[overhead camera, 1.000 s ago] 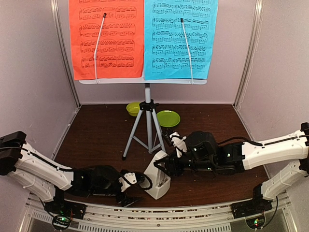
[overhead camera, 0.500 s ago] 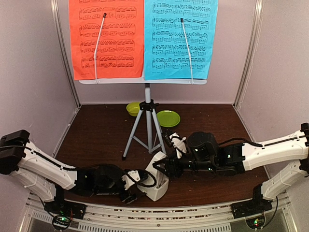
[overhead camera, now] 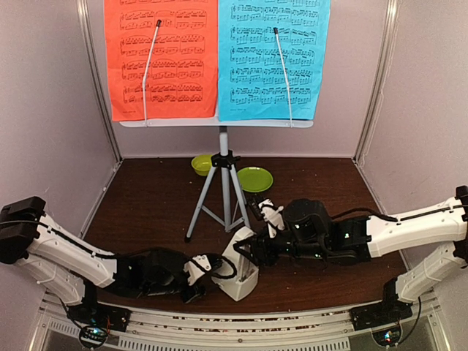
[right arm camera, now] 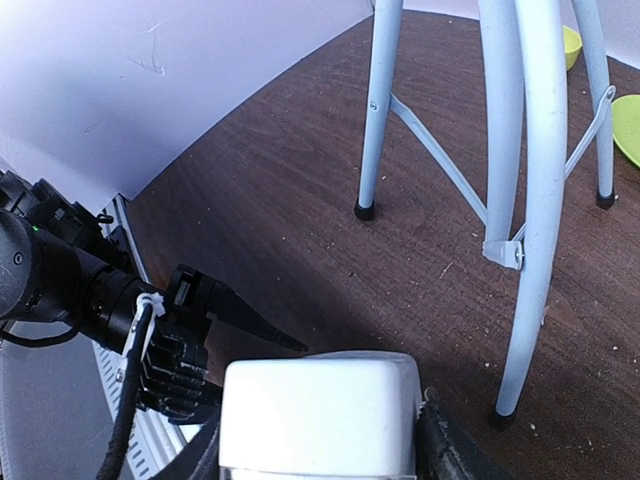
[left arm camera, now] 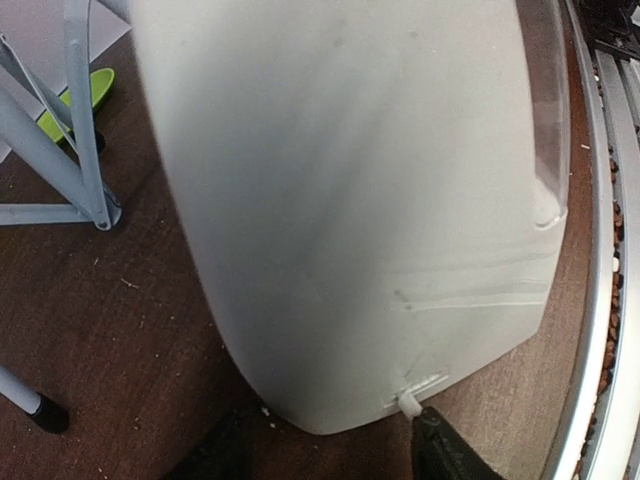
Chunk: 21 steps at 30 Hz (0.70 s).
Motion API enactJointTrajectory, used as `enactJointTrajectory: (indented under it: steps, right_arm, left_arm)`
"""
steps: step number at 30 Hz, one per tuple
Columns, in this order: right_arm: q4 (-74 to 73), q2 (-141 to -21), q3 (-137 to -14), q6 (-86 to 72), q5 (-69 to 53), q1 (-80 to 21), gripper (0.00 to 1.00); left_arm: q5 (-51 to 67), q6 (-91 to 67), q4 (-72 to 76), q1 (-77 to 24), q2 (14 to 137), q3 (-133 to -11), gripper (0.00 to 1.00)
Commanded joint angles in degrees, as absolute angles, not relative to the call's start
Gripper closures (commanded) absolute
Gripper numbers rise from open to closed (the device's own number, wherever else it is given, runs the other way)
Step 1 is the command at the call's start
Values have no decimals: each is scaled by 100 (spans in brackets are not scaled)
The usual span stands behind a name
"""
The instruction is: Set up the instrument practice props
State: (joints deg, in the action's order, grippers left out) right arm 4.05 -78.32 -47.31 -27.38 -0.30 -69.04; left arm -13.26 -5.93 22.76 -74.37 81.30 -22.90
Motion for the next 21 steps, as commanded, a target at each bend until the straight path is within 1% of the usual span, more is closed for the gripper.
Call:
enactJointTrajectory:
  steps: [1, 3, 8, 12, 18, 21]
  right_arm:
    - [763, -7737, -5140, -2992, 566, -6926, 96]
    - [471, -7852, -5390, -3129, 907, -6946, 96]
    - [172, -8211, -5824, -3373, 1563, -7110, 94]
    - [-289, -8591, -6298, -3585, 2096, -7285, 92]
    - [-801, -9107, -6843, -3902, 2638, -7467, 80]
    - [-922, -9272, -7002, -3993, 2727, -7520, 76]
  left_arm:
    - [-1707, -761, 2685, -7443, 7861, -2114, 34]
    - [-1864, -866, 2715, -7409, 7665, -2008, 28]
    - [-2197, -1228, 2746, -7266, 7120, -1799, 22]
    - [-2404, -1453, 2761, -7146, 6856, -1667, 22]
    - [-2491, -1607, 2788, -7034, 6610, -1418, 22]
    - [-2447, -1641, 2743, -6976, 6562, -1393, 23]
